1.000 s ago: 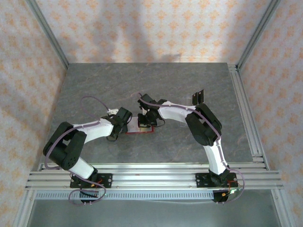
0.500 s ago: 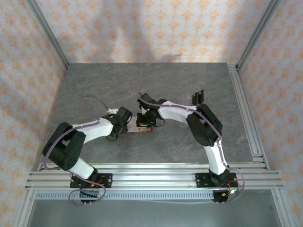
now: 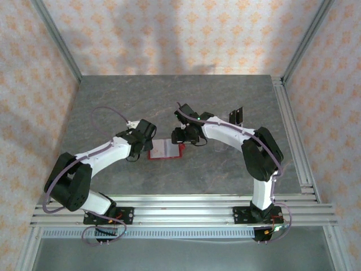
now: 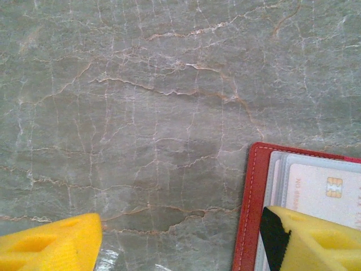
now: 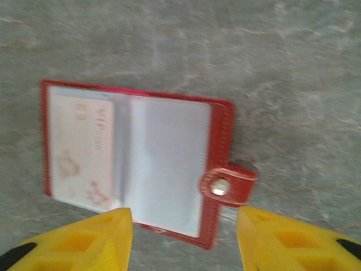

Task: Put the credit cards into the card holder

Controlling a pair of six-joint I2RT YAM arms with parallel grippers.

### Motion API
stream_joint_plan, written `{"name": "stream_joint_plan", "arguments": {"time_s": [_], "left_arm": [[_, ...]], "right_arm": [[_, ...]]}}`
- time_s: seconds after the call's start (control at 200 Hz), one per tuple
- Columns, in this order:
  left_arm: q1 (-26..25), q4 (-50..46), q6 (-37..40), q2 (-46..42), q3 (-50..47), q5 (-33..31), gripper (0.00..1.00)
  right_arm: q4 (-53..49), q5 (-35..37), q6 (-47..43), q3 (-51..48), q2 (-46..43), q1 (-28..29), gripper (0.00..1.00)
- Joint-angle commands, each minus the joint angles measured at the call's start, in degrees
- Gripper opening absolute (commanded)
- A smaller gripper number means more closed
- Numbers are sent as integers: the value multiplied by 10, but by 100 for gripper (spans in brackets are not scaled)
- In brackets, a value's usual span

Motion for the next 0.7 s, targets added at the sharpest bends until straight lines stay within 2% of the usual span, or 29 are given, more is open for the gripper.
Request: {"name": "stream_joint_plan", "arguments": {"time_s": [0.0,0.28,0.345,0.465,0.535,0.611,0.696], "left_arm": [[5,-24,10,11,20,0,76],[7,-21,8,21,24,2,76],[8,-21,9,22,25,3,76],[7,-16,11,26,27,9,76],[8,-8,17,28,29,16,76],[11,9,28,28,30,38,77],[16,42,41,28,26,82,79]], "right_arm": [[-63,62,-40,35,32,12,53],[-116,127,-69,110,98,34,52],[-126,143,-72,116,104,34,43],[-119,159,-69,99,91,32,16],[-103,150,-60,78,78,27,4],[-85,131,-53,55,69,20,0],[-61,99,-43,29,65,9,0]]}}
